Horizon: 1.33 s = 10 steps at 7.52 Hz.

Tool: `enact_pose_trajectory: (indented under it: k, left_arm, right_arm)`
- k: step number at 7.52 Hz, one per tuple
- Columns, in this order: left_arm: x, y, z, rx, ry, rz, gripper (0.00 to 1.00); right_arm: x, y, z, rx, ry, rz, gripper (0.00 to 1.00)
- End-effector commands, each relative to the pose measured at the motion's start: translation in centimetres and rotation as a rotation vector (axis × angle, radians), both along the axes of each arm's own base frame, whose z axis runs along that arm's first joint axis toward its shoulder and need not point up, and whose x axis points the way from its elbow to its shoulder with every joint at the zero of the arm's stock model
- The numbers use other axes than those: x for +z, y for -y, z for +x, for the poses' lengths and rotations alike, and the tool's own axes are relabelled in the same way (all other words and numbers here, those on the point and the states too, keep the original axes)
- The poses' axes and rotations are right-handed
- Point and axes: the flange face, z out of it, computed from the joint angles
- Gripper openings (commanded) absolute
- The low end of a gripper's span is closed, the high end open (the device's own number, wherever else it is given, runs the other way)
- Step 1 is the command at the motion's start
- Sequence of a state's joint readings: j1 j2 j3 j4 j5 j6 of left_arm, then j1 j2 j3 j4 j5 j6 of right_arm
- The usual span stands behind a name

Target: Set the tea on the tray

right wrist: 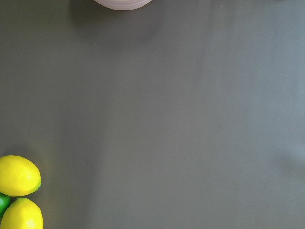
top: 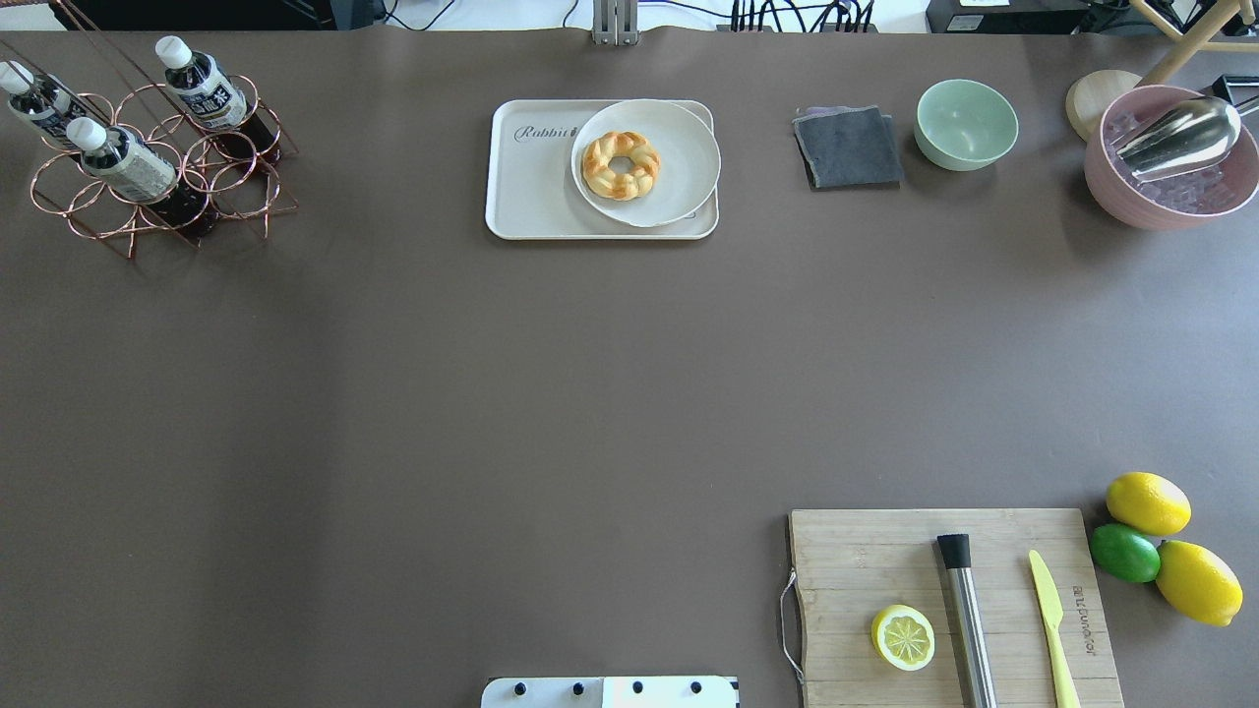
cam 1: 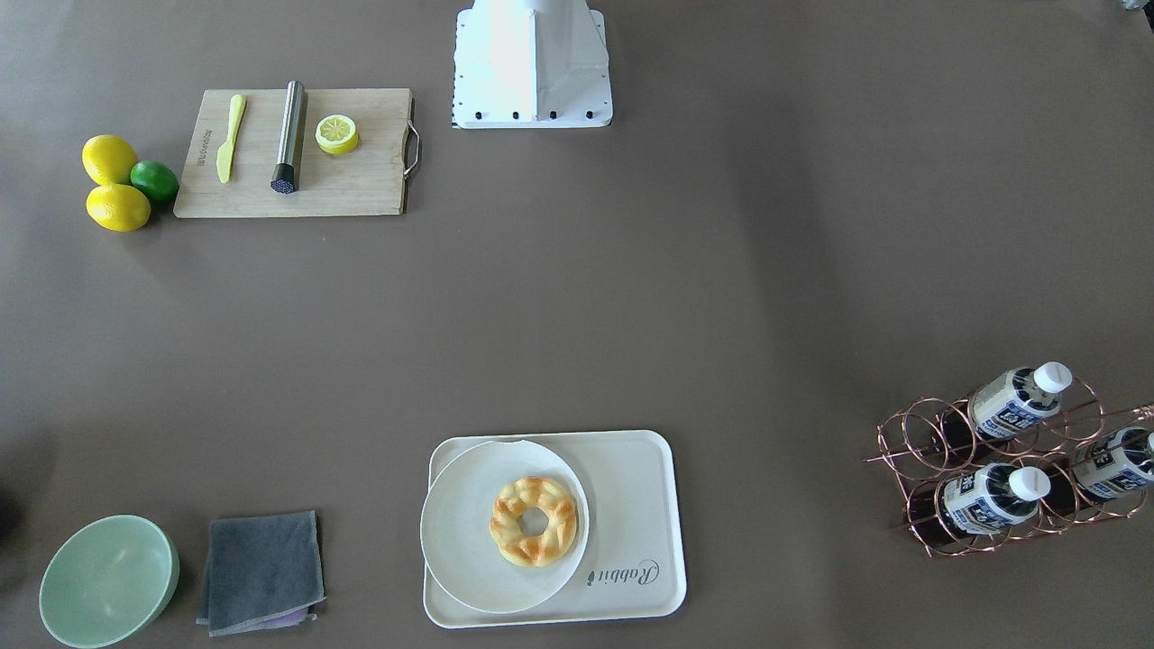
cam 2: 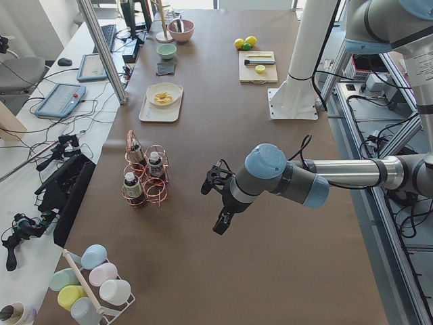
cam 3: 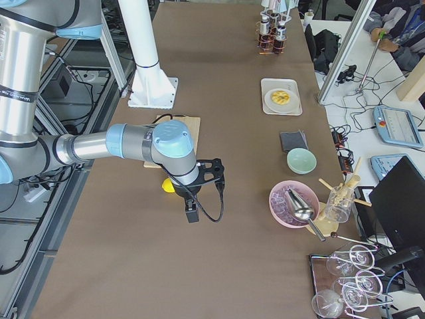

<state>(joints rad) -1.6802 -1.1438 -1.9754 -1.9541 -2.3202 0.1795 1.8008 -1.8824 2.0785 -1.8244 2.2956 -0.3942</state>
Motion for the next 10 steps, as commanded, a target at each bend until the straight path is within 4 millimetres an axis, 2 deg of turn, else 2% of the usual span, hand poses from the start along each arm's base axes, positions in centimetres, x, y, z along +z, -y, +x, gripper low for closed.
enact_pose_trajectory:
  k: [1, 2, 3, 4, 5, 7, 8, 9, 10]
  left_arm:
    - [0.4, -0.7, 0.1, -0.011, -0.008, -0.019, 0.97]
    - [0.0, -0.2, 0.2, -0.098, -0.054, -0.098, 0.98]
    - [-0.9, 1.1, 1.1, -0.114, -0.068, -0.117, 0.98]
    - [-2.5, 3.3, 1.9, -0.099, -0.074, -0.094, 0.98]
    - [-4.6, 6.0, 3.9, -0.126, -0.117, -0.14, 0.98]
    - [-9.2, 11.5, 9.7, -0.101, -0.171, -0.161, 0.97]
    - [-12.6, 14.9, 15.3, -0.094, -0.205, -0.226, 0.96]
    - [-15.1, 16.3, 18.7, -0.081, -0.192, -0.193, 0.96]
    - [-17.3, 17.4, 21.3, -0.091, -0.186, -0.169, 0.96]
  right_arm:
    - [-0.6, -0.5, -0.3, 0.004, 0.027, 0.008, 1.0]
    - [-0.4, -0.4, -0.4, 0.001, 0.029, 0.006, 1.0]
    - [-0.7, -0.3, -0.6, 0.0, 0.04, 0.013, 1.0]
    - [-0.8, -0.2, -0.6, -0.003, 0.044, 0.03, 1.0]
    - [-0.9, 0.0, -1.2, -0.014, 0.063, 0.034, 1.0]
    - [-1.2, 0.8, -2.0, -0.034, 0.075, 0.041, 1.0]
    - [-1.4, 0.9, -1.9, -0.037, 0.072, 0.055, 1.0]
    - [-1.7, 1.1, -1.9, -0.036, 0.07, 0.085, 1.0]
    - [-1.8, 1.2, -2.0, -0.026, 0.08, 0.081, 1.0]
